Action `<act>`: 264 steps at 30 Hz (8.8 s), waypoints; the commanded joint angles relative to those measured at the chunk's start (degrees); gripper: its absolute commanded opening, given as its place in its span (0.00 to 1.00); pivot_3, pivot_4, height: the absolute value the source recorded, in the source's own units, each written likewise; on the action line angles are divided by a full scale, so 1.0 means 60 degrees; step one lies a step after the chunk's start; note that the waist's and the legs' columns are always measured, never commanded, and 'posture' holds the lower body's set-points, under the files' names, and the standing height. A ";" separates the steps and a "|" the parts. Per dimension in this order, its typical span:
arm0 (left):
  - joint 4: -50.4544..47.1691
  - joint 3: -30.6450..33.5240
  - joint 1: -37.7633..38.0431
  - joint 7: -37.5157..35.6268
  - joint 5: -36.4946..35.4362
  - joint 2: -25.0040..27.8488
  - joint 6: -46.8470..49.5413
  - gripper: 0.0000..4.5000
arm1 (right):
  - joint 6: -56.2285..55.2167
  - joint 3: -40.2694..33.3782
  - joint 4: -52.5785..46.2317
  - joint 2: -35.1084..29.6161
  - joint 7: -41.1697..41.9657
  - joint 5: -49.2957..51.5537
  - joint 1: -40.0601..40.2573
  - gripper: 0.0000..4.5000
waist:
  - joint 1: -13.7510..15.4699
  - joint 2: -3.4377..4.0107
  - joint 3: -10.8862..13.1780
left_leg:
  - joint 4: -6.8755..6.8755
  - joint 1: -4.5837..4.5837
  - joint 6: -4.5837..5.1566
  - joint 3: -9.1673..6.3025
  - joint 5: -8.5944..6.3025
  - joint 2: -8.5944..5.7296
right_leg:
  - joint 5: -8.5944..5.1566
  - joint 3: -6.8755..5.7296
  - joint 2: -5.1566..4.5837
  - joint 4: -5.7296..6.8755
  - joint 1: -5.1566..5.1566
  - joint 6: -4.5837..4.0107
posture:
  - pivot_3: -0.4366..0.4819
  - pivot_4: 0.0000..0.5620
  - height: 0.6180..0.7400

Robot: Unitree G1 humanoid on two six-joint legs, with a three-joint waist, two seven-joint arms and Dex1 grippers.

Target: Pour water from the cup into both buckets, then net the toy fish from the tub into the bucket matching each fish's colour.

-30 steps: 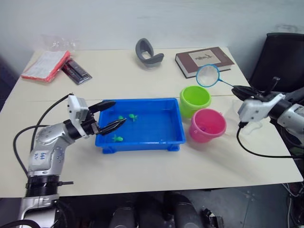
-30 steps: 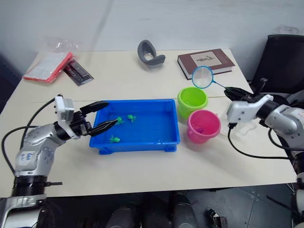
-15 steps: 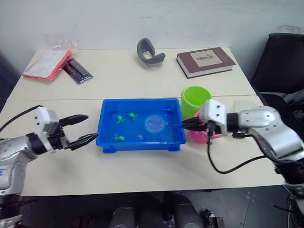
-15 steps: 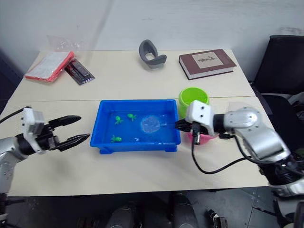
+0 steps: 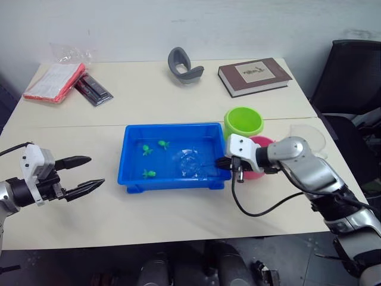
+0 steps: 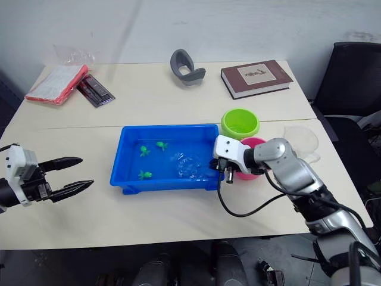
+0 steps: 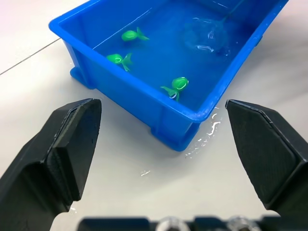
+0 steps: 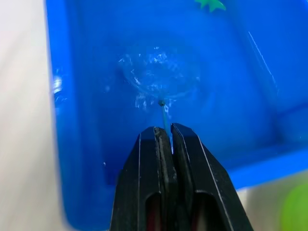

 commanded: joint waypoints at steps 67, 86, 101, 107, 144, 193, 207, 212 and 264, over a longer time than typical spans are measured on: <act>0.0524 -0.2752 -0.4291 0.0115 0.0038 -0.1912 -0.0538 0.99 | -0.0154 -0.6852 -0.3008 -0.1827 -0.0746 0.2246 0.3533 0.00 | 0.0283 -0.0007 -0.0004 | 0.0003 0.0009 0.0018 0.0012 -0.0001 -0.0023 | 0.0010 -0.0001 0.0057 -0.0010 0.0020 0.0019 | 0.48 0.27 1.00; 0.0041 -0.2797 -0.4141 0.0368 -0.0038 -0.2094 -0.0269 0.99 | -0.8796 -0.4914 0.2860 -0.2695 -0.5022 -0.3695 0.2352 0.00 | 0.0252 0.0002 0.0002 | 0.0003 0.0018 0.0013 0.0036 0.0006 -0.0019 | 0.0012 0.0050 0.0060 -0.0005 0.0018 0.0023 | 0.48 0.27 1.00; -0.0084 -0.2770 -0.4058 0.0655 0.0116 -0.2162 -0.0606 0.99 | -1.1550 -0.3209 0.4516 -0.3667 -1.0377 -0.8680 0.1413 0.00 | -0.0005 0.0005 0.0003 | 0.0000 0.0020 -0.0024 0.0031 0.0026 0.0015 | 0.0007 0.0102 0.0072 -0.0004 0.0018 0.0015 | 0.48 0.27 1.00; -0.0483 -0.2782 -0.3689 0.0835 0.0018 -0.2316 -0.0548 0.99 | -1.1793 -0.2625 0.4859 -0.3834 -1.1713 -0.9547 0.1113 0.00 | -0.0003 0.0005 0.0003 | -0.0001 0.0020 -0.0029 0.0032 0.0029 0.0021 | 0.0005 0.0104 0.0078 -0.0004 0.0018 0.0011 | 0.48 0.27 1.00; -0.0459 -0.1088 -0.2347 0.0967 -0.0420 -0.1870 -0.0452 0.99 | -0.7388 -0.1944 0.1280 -0.2689 -0.3887 0.2306 0.0855 0.00 | -0.0084 0.0019 0.0011 | 0.0002 0.0040 -0.0053 0.0021 0.0030 0.0097 | 0.0006 0.0092 0.0107 -0.0011 0.0044 -0.0001 | 0.48 0.27 1.00; -0.0937 -0.0195 -0.0979 0.1297 -0.0261 -0.1197 -0.0566 0.99 | 0.1328 -0.1908 -0.1576 0.0910 -0.1030 0.1697 0.0349 0.00 | 0.0021 -0.0014 -0.0009 | 0.0027 -0.0091 -0.0047 0.0080 0.0005 0.0072 | 0.0006 0.0043 0.0103 0.0063 -0.0148 -0.0044 | 0.48 0.27 1.00; -0.0647 -0.1366 -0.2239 0.1116 -0.0437 -0.1459 -0.0159 0.99 | -0.1494 -0.4062 -0.2152 -0.0320 -0.0553 0.1801 0.2879 0.00 | 0.0049 -0.0018 -0.0011 | 0.0026 -0.0083 -0.0031 0.0075 0.0016 0.0036 | 0.0011 0.0042 0.0110 0.0071 -0.0140 -0.0036 | 0.48 0.27 1.00; -0.0513 -0.1758 -0.2811 0.1077 -0.0447 -0.1644 -0.0059 0.99 | -0.1560 -0.4630 -0.2341 -0.0346 -0.0698 0.2160 0.3235 0.00 | 0.0044 -0.0018 -0.0011 | 0.0027 -0.0082 -0.0029 0.0080 0.0020 0.0033 | 0.0012 0.0048 0.0111 0.0075 -0.0141 -0.0034 | 0.48 0.27 1.00; -0.0206 -0.2436 -0.3971 0.1082 -0.0135 -0.2251 -0.0346 0.99 | -1.3593 -0.1285 0.7651 -0.3320 -1.0360 -0.7189 -0.1632 0.00 | -0.0050 -0.0013 -0.0007 | -0.0001 0.0019 -0.0054 0.0244 0.0050 0.0043 | 0.0017 0.0261 0.0125 0.0082 -0.0124 -0.0024 | 0.48 0.27 1.00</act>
